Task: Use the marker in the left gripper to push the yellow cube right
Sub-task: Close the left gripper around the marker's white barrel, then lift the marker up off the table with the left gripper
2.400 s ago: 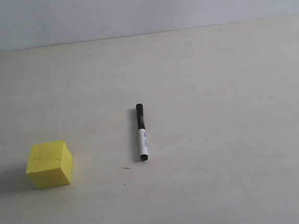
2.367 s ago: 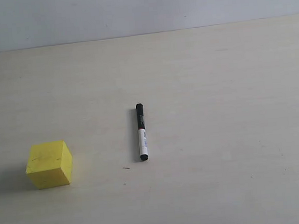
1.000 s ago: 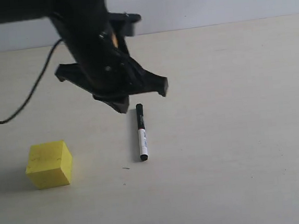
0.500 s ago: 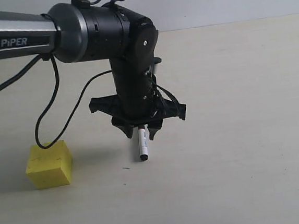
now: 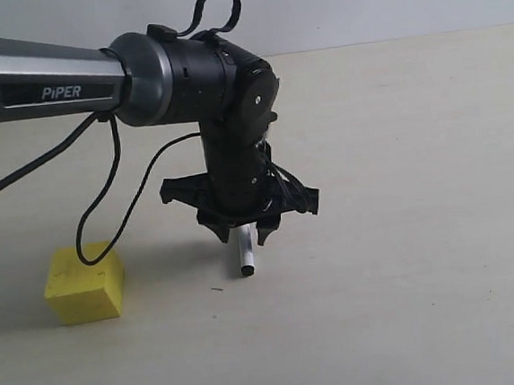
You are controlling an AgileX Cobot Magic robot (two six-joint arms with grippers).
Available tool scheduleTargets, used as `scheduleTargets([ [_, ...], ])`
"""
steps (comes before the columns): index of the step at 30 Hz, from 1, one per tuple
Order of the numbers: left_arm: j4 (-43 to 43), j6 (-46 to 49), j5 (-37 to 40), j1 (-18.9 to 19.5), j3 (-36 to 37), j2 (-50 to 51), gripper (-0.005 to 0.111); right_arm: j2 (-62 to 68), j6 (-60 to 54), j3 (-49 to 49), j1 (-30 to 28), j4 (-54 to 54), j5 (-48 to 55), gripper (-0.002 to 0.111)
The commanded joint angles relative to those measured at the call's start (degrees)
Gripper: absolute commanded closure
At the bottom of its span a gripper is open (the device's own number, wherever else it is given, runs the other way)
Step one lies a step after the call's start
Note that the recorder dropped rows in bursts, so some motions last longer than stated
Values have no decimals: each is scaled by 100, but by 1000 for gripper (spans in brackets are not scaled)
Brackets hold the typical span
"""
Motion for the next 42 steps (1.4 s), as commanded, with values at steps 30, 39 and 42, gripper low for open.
scheduleTargets([
  [30,17,-88,-235,-1,-21,94,106,-33,0,29,-47,-6,-48,108],
  [39,47,1163,133,21,-157,-917,107,-33,0,29,-47,-6,-48,108],
  [42,57,1690,340,31,-120,-1745,107,-33,0,29,-47,-6,-48,108],
])
